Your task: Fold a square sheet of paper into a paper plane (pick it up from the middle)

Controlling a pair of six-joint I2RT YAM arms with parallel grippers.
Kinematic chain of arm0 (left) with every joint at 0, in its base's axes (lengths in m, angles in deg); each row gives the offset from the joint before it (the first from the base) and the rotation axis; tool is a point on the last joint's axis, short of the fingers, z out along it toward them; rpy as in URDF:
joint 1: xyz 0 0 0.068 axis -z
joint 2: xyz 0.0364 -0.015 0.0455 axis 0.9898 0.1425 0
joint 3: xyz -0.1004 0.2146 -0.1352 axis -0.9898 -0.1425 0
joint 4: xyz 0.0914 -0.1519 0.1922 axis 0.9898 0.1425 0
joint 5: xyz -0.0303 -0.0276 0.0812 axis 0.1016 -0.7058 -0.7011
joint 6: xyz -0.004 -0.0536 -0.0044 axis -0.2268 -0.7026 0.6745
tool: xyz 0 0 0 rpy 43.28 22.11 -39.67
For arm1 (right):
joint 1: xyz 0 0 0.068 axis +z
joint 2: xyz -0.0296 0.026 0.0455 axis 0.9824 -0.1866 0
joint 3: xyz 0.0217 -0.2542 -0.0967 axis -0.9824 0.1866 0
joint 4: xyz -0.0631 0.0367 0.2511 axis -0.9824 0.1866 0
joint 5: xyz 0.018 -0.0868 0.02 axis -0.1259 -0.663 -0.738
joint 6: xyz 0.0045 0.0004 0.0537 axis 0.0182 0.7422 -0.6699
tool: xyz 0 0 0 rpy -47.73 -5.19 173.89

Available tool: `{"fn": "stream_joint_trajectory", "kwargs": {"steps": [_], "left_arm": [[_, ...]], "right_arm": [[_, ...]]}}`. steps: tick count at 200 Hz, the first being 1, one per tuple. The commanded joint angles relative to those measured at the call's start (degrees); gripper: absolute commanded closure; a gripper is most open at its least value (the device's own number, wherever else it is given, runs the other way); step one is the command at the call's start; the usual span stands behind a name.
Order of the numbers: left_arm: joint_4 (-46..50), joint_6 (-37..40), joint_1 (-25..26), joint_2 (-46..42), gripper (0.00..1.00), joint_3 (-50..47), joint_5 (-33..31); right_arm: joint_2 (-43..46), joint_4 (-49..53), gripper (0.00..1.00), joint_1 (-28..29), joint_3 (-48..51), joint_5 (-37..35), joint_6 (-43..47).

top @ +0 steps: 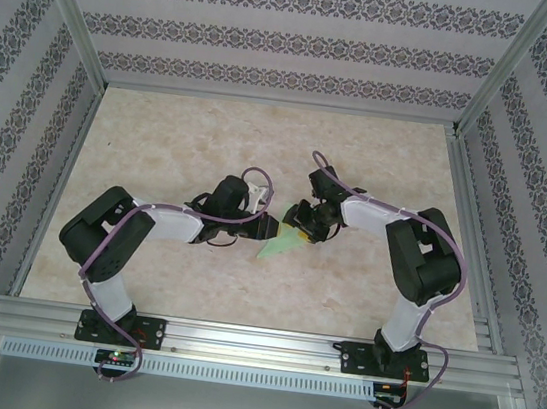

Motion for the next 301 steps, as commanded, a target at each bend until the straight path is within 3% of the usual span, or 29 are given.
{"fn": "stream_joint_trajectory", "kwargs": {"steps": [1,53,173,256,301], "left_arm": [[-2.01,-0.44,-0.39,1.63,0.85,0.51,0.18],[-0.85,0.21,-0.21,4.54,0.87,2.08,1.23],[6.70,1.85,-0.17,6.58,0.91,3.91,-3.06],[7.65,2.26,-0.21,7.18,0.92,4.27,-3.07],[7.87,2.18,-0.16,7.08,0.93,4.18,-3.06]], "right_arm": [[-6.49,4.29,0.48,0.71,2.37,-7.51,1.62],[-7.42,4.47,0.45,0.87,1.81,-6.91,1.32],[-6.73,3.45,0.44,0.77,1.83,-5.63,2.18],[-7.99,5.11,0.52,0.77,1.41,-6.83,2.07],[-9.22,6.15,0.52,0.95,0.55,-6.94,2.21]]}}
